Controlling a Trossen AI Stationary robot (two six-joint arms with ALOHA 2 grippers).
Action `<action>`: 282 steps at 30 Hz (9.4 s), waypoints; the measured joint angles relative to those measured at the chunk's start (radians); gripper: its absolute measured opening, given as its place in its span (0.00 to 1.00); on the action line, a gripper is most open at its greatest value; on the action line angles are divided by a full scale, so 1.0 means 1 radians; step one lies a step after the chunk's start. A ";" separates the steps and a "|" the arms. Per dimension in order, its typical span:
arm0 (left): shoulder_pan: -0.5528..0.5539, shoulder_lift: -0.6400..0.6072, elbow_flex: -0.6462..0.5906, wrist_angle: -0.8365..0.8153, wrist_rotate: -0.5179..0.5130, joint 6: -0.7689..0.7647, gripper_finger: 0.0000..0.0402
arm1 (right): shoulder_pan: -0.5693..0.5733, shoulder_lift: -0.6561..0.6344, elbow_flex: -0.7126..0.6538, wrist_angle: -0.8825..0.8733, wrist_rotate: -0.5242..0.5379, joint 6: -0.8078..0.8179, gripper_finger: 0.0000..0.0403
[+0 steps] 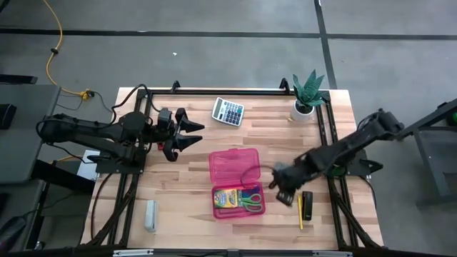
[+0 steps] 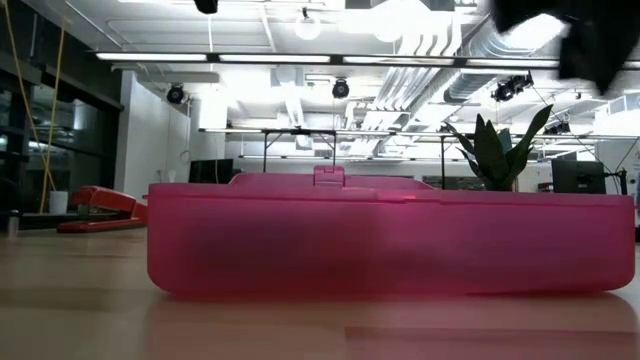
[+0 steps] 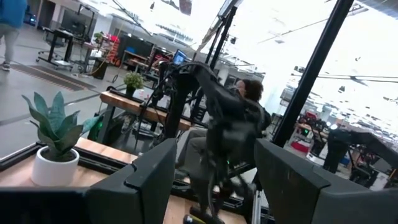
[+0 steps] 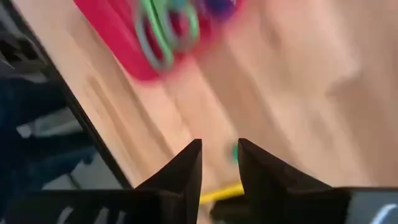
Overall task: Pack school essentials
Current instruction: Put the green pencil top eraser into the pink supply box, then put the yellow pen into the pink supply box
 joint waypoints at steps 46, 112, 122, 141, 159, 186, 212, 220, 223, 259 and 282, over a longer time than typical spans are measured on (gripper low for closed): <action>0.000 0.000 0.000 0.000 -0.026 -0.009 0.51 | 0.129 0.348 -0.106 0.132 -0.127 0.337 0.05; 0.000 0.001 0.001 -0.009 -0.007 -0.007 0.51 | -0.136 0.156 -0.325 0.989 -0.030 -0.460 0.07; -0.001 0.001 0.001 -0.008 -0.007 -0.007 0.51 | -0.143 0.151 -0.325 0.941 -0.050 -0.463 0.43; 0.000 0.001 0.001 -0.006 -0.017 0.028 0.51 | 0.061 -0.144 -0.327 0.240 -0.200 0.221 0.41; 0.000 0.001 0.001 -0.007 -0.045 0.046 0.51 | 0.365 0.216 0.006 0.098 -0.245 -0.010 0.00; 0.000 0.000 0.001 -0.007 -0.045 0.055 0.51 | 0.508 0.438 0.047 0.058 -0.041 0.840 0.00; 0.000 0.001 0.001 -0.007 -0.044 0.065 0.51 | 0.513 0.438 0.047 0.130 0.120 1.161 0.00; 0.000 0.000 0.001 -0.007 -0.044 0.073 0.51 | 0.467 0.438 0.047 0.127 0.207 1.104 0.00; 0.000 0.000 0.001 -0.007 -0.044 0.073 0.51 | 0.438 0.438 0.047 0.127 0.243 1.053 0.00; 0.000 0.000 0.001 -0.006 -0.050 0.072 0.51 | 0.253 0.331 0.047 0.033 0.101 -0.584 0.32; 0.000 0.000 0.001 -0.006 -0.072 0.070 0.51 | 0.230 0.383 -0.107 0.173 0.122 -0.740 0.21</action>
